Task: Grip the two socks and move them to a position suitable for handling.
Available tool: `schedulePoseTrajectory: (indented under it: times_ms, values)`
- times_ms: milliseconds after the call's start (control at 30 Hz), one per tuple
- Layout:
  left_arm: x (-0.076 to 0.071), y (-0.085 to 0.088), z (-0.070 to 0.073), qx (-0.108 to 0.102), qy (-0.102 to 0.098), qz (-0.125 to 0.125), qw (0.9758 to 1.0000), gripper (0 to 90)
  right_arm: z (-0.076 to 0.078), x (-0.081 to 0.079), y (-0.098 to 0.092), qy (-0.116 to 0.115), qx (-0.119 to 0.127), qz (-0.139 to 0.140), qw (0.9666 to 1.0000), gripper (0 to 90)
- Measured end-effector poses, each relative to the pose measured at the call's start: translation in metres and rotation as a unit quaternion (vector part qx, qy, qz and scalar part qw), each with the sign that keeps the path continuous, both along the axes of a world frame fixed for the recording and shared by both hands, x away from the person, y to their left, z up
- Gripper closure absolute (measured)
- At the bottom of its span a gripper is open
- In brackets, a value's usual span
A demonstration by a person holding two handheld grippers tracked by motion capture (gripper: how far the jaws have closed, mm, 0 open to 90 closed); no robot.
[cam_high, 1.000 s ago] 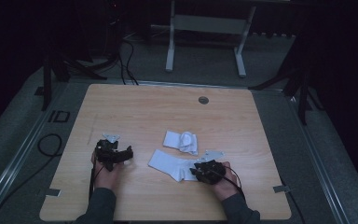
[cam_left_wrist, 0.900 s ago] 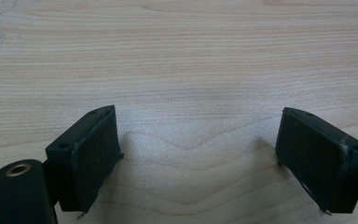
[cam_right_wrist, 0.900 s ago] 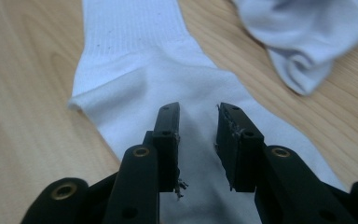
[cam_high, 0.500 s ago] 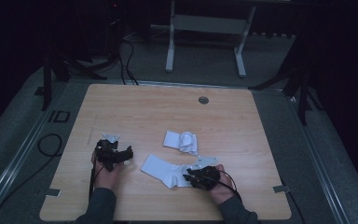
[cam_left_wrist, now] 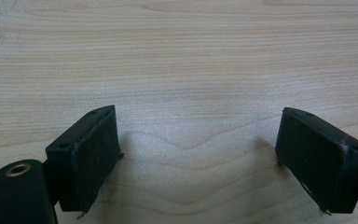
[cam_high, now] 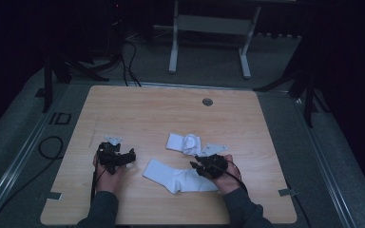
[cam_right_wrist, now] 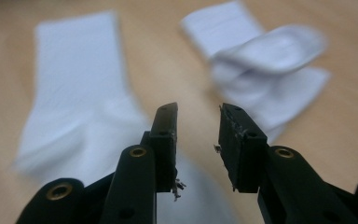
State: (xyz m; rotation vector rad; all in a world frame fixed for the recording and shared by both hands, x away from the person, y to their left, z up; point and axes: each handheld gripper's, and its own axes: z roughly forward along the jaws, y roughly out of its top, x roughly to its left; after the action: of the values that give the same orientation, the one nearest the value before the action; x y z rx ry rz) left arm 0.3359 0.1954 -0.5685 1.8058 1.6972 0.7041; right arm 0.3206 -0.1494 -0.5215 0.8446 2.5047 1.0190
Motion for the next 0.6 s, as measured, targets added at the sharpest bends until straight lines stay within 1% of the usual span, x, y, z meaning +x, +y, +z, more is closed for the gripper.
schedulePoseTrajectory:
  times_ms: [100, 233, 267, 300, 333, 400, 433, 467, 500, 567, 600]
  values:
    - [0.000, 0.000, 0.000, -0.001, -0.001, 0.001, 1.0000, 13.3, 0.009, 0.018, -0.001, -0.006, 0.009, -0.028, 0.9996, 67.2]
    - [0.000, 0.000, 0.000, -0.001, -0.001, 0.001, 1.0000, 13.3, 0.016, 0.037, 0.000, -0.009, 0.016, -0.049, 0.9987, 67.0]
    - [0.000, 0.000, 0.000, -0.001, -0.001, 0.000, 1.0000, 13.3, 0.017, 0.041, 0.000, -0.008, 0.017, -0.053, 0.9984, 66.7]
    - [0.000, 0.000, 0.000, -0.001, -0.001, 0.000, 1.0000, 13.3, 0.017, 0.041, 0.000, -0.008, 0.017, -0.053, 0.9984, 66.7]
    - [0.000, 0.000, 0.000, -0.001, -0.001, 0.001, 1.0000, 13.3, 0.018, 0.048, 0.000, -0.007, 0.020, -0.061, 0.9979, 65.9]
    - [0.000, 0.000, 0.000, -0.001, -0.001, 0.001, 1.0000, 13.3, 0.018, 0.061, 0.000, 0.001, 0.021, -0.079, 0.9967, 64.8]
    - [0.000, 0.000, 0.000, -0.002, -0.001, 0.001, 1.0000, 13.3, 0.018, 0.066, 0.000, 0.003, 0.022, -0.082, 0.9964, 64.4]
    - [0.000, 0.000, 0.000, -0.001, 0.000, 0.001, 1.0000, 13.3, 0.016, 0.074, 0.001, 0.013, 0.023, -0.091, 0.9955, 63.5]
    - [0.000, 0.000, 0.000, -0.001, -0.001, 0.001, 1.0000, 13.3, 0.015, 0.079, 0.002, 0.017, 0.026, -0.095, 0.9950, 63.0]
    - [0.000, 0.000, 0.000, -0.001, 0.000, 0.000, 1.0000, 13.3, 0.013, 0.087, 0.003, 0.033, 0.034, -0.098, 0.9941, 61.5]
    - [0.000, 0.000, 0.000, -0.001, 0.000, 0.000, 1.0000, 13.3, 0.012, 0.091, 0.004, 0.044, 0.041, -0.093, 0.9938, 60.8]
